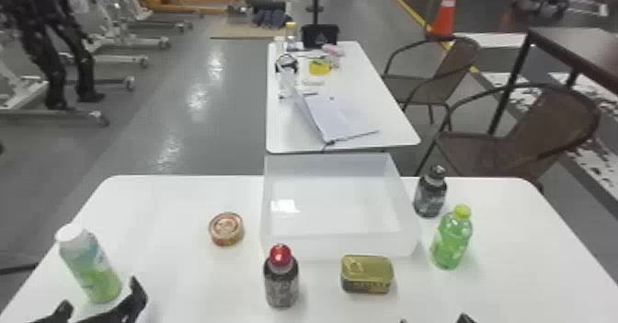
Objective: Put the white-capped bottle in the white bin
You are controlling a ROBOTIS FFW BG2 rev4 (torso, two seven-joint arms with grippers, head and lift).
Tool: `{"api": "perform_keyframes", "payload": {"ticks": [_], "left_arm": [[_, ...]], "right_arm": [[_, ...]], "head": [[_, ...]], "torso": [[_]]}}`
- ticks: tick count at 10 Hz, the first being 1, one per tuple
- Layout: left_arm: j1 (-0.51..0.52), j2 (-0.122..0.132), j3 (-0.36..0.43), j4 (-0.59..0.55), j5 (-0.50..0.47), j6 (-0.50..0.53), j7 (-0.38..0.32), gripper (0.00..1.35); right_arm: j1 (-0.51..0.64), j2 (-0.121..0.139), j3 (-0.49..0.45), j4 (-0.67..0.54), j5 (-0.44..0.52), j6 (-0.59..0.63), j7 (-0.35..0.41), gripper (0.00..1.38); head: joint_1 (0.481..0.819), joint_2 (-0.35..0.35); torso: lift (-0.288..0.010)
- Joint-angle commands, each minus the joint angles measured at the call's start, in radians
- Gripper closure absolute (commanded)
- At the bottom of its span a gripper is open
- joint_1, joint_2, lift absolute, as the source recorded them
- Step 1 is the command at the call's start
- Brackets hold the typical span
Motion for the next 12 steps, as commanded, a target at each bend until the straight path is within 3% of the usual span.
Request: {"api": "perform_keyframes", "payload": {"ticks": [1, 5, 8, 9, 10, 11, 12], "left_arm": [[-0.027, -0.004, -0.001, 0.031, 0.012, -0.021, 0.031, 0.1], [-0.13, -0.004, -0.015, 0.145, 0.015, -0.05, 0.058, 0.15], [-0.172, -0.004, 0.03, 0.174, -0.041, -0.041, 0.064, 0.19], [-0.174, 0.002, 0.042, 0.174, -0.049, -0.031, 0.064, 0.29], [-0.174, 0.009, 0.045, 0.174, -0.048, -0.028, 0.064, 0.61], [-0.171, 0.021, 0.039, 0.174, -0.055, -0.036, 0.061, 1.06], [-0.172, 0.031, 0.028, 0.174, -0.058, -0.034, 0.061, 1.12]], "right_arm": [[-0.002, 0.0, 0.001, 0.001, 0.0, 0.0, 0.0, 0.1], [-0.006, 0.0, 0.005, 0.004, 0.002, 0.0, 0.0, 0.1], [-0.012, -0.002, 0.006, 0.005, 0.002, 0.0, 0.0, 0.1], [-0.012, -0.002, 0.006, 0.007, 0.002, 0.0, 0.0, 0.1], [-0.012, -0.002, 0.006, 0.007, 0.002, 0.0, 0.0, 0.1], [-0.012, -0.002, 0.006, 0.007, 0.002, 0.0, 0.0, 0.1], [-0.012, -0.002, 0.006, 0.007, 0.002, 0.0, 0.0, 0.1]], "head": [[0.549, 0.0], [0.549, 0.0], [0.549, 0.0], [0.549, 0.0], [0.549, 0.0], [0.549, 0.0], [0.549, 0.0]], "torso": [[-0.1], [-0.1], [-0.1], [-0.1], [-0.1], [-0.1], [-0.1]]}}
